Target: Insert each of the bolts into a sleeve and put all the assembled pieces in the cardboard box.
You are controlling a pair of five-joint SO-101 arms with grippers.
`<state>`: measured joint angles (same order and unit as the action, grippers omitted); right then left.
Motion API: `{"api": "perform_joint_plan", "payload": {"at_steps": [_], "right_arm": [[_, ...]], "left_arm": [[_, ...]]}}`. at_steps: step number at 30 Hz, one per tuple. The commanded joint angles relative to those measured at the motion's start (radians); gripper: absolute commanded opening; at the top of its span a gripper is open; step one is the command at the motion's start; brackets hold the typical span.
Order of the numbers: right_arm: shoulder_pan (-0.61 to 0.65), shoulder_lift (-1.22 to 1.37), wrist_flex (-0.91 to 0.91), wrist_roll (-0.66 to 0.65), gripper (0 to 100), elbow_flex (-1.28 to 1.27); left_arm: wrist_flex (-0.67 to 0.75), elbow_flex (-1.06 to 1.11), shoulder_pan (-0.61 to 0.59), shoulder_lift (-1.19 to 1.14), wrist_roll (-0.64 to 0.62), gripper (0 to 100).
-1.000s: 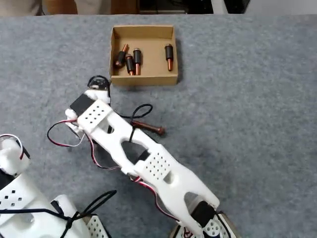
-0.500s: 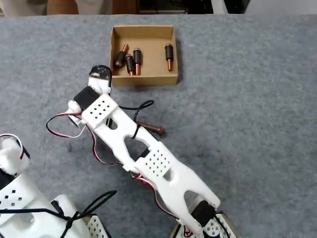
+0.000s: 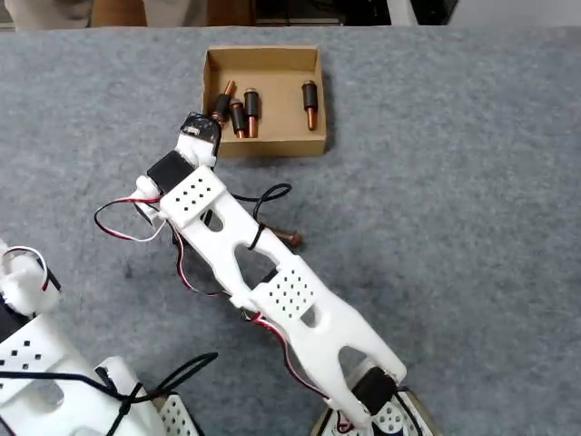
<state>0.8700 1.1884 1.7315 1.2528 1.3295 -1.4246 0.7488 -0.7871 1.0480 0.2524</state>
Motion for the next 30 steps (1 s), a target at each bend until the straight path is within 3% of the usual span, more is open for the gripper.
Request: {"api": "perform_joint_plan", "payload": {"at_steps": [1,30], "right_arm": [[-0.013,0.022,-0.014,0.014,17.5,0.010],[0.027,-0.005,0.054,-0.003,17.5,-0.234]], "left_arm": [[0.032,0.003,0.006,0.008,0.002,2],[0.130,0.026,0.012,0.007,0.000,2]]}}
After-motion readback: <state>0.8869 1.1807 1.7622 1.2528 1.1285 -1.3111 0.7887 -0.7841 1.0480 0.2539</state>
